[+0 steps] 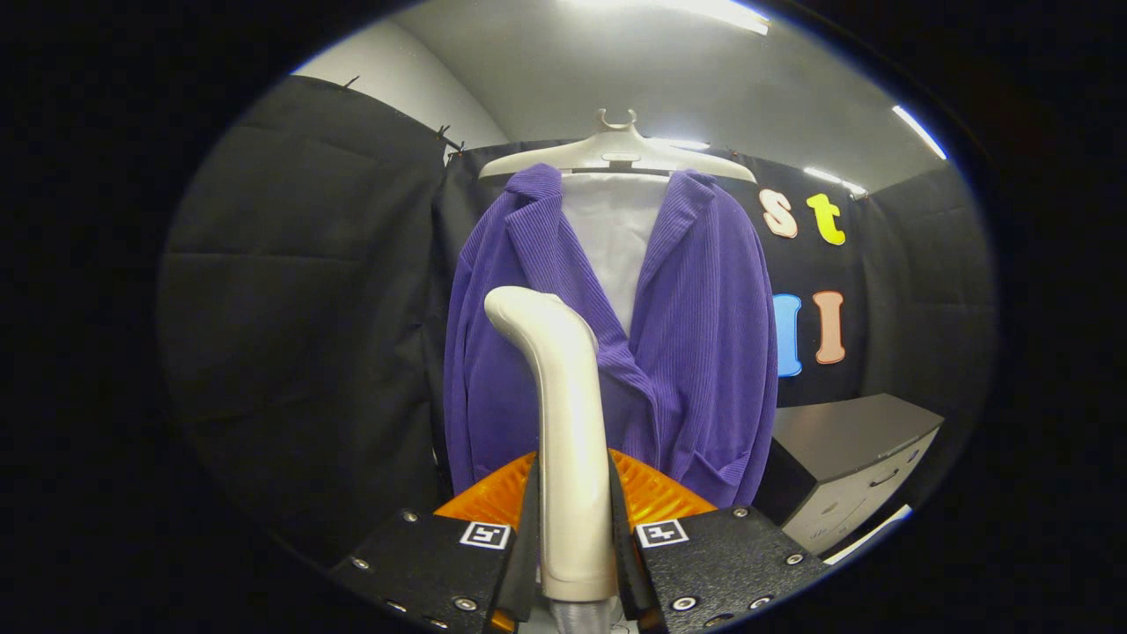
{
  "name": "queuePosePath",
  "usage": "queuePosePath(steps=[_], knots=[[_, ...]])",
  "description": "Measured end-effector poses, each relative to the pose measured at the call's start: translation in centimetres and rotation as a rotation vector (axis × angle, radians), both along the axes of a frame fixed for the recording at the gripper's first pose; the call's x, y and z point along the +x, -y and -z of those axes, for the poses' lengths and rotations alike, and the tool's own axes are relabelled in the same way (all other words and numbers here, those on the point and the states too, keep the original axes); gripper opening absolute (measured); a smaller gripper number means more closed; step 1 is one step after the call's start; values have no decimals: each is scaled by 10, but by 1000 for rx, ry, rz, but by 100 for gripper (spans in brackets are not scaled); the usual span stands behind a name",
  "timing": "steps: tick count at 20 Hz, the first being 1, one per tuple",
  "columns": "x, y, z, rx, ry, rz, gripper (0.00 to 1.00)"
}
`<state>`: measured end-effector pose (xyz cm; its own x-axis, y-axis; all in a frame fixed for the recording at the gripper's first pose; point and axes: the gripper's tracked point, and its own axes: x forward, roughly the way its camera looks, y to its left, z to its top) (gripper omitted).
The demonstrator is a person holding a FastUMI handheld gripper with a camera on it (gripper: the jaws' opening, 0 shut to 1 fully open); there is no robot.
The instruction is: Iron the clothes twice with a garment steamer, once on the left side and once on the right side.
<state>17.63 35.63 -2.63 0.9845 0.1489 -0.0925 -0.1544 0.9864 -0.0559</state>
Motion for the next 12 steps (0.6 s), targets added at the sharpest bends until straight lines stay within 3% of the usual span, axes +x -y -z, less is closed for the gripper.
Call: queuePosePath(steps=[12], knots=[[-19,8,78,-53,-157,-9,37]])
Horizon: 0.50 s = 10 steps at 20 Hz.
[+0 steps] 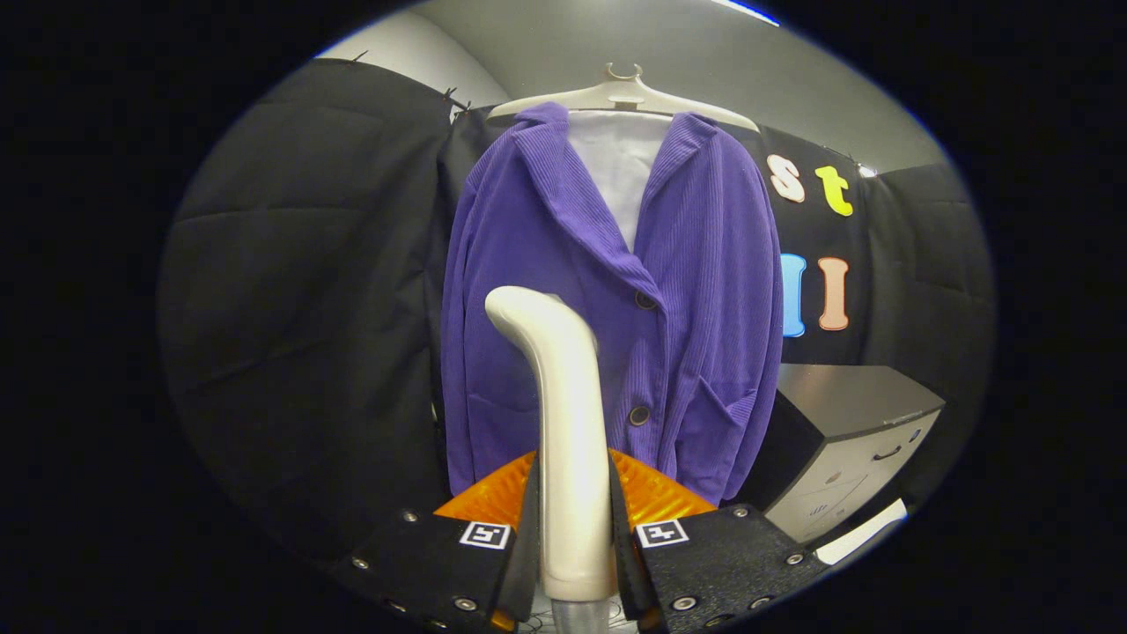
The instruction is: Iron the clothes twice with a garment steamer, once on the left side and once on the right side.
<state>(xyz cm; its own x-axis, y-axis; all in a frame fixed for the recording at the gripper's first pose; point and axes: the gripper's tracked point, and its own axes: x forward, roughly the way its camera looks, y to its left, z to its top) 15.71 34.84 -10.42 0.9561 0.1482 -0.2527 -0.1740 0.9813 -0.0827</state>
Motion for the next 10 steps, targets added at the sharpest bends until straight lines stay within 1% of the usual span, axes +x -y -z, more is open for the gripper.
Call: queuePosePath(steps=[4,10], knots=[[-9,-1,31,-33,-55,-8,38],[-18,-2,71,-51,-144,-18,38]])
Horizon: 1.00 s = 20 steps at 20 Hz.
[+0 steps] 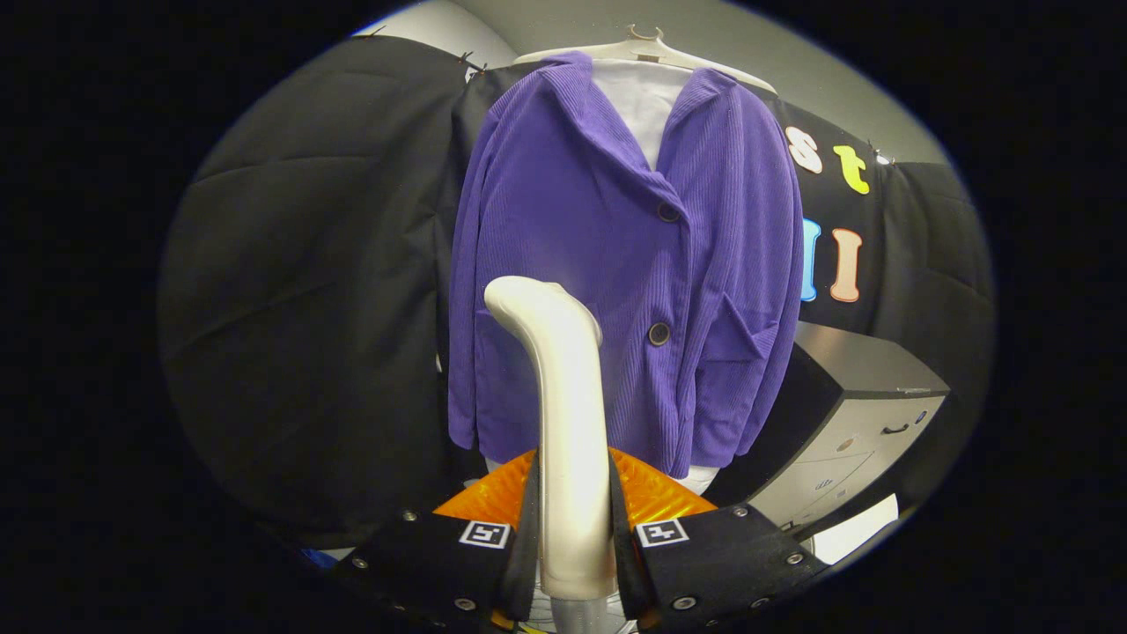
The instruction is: Iron the clothes twice with a garment steamer, once on the left side and once on the right side.
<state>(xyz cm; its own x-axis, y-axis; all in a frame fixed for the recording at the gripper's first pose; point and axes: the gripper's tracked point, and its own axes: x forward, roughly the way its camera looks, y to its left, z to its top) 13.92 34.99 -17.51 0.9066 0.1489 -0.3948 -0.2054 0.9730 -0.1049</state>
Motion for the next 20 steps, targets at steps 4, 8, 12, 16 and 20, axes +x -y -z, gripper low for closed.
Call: queuePosePath(steps=[4,8,12,16,20], knots=[[-4,4,35,-16,-78,0,38],[-9,9,62,-34,-143,-7,38],[-27,22,91,-49,-228,-39,38],[-51,63,112,-39,-309,-29,38],[-83,121,119,32,-403,-3,38]])
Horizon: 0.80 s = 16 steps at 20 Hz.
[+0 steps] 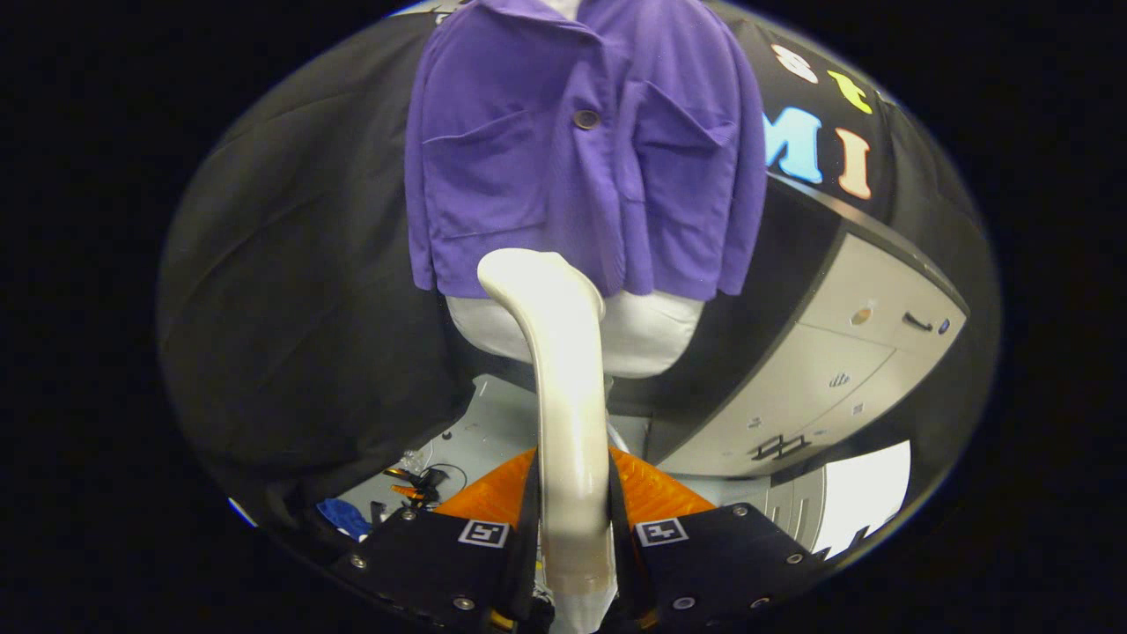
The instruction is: Iron the clothes twice with a garment steamer, once on the left side and once on the right side.
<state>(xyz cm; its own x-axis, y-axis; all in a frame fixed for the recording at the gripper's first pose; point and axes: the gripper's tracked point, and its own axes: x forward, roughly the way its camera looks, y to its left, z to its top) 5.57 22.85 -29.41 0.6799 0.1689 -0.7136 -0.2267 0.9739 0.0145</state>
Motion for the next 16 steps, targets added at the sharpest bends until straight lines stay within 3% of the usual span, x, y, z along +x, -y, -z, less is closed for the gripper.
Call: queuePosePath(steps=[6,7,10,16], knots=[[-30,78,-4,104,-67,58,38],[-30,86,-12,116,-60,36,38],[-20,114,-51,119,26,-37,38],[17,150,-174,168,289,-90,38]])
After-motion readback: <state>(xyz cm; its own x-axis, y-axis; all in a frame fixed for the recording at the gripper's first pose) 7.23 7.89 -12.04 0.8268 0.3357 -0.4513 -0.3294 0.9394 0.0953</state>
